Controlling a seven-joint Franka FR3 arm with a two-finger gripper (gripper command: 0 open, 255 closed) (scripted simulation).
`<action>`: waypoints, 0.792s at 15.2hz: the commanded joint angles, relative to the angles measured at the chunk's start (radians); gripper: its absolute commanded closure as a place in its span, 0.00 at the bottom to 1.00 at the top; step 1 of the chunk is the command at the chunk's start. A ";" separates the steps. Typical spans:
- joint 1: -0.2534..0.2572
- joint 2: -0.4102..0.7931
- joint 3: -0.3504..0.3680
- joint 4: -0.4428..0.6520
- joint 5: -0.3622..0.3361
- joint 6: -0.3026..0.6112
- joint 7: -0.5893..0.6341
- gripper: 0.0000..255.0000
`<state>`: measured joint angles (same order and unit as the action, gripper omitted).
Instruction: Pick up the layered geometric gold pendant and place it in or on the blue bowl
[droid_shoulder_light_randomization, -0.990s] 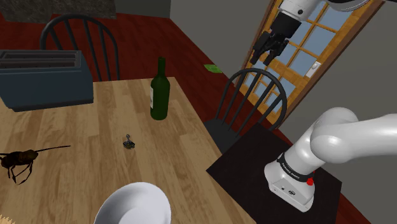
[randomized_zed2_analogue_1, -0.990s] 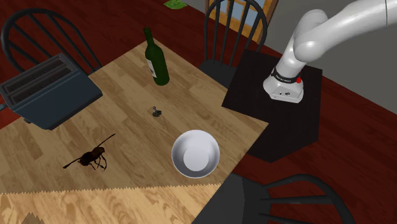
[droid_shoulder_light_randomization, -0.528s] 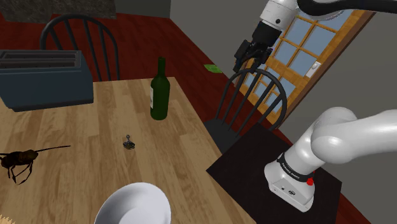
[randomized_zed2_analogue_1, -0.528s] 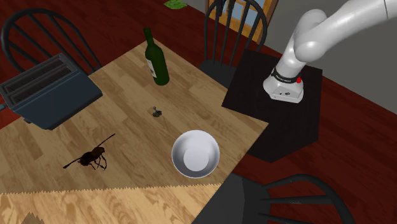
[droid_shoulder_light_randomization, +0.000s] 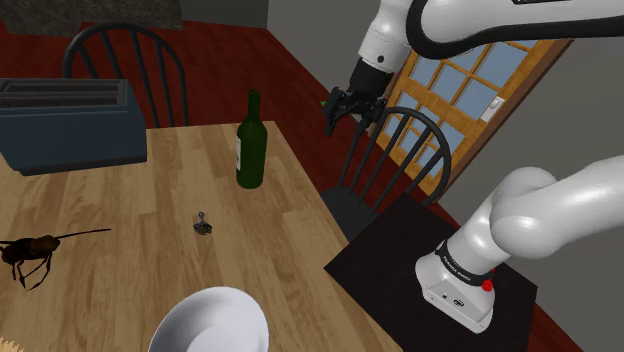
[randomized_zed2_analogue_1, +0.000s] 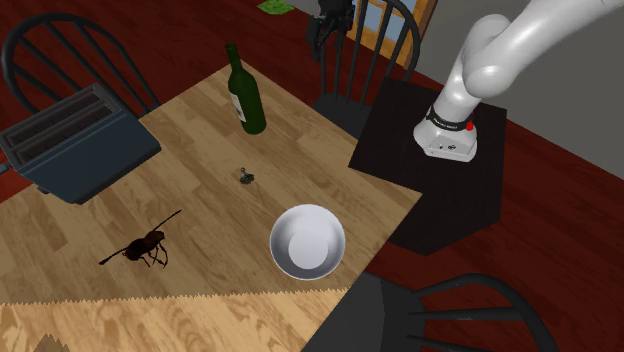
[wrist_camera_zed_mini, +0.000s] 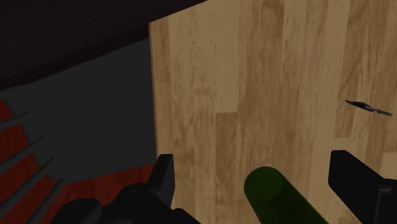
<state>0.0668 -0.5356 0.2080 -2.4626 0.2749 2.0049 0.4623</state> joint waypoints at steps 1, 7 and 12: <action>0.006 0.061 0.034 0.015 0.014 0.045 0.044 0.00; 0.018 0.271 0.133 0.100 0.018 0.168 0.187 0.00; 0.028 0.465 0.198 0.206 -0.027 0.252 0.321 0.00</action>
<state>0.0913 -0.1130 0.3926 -2.2747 0.2582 2.2332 0.7538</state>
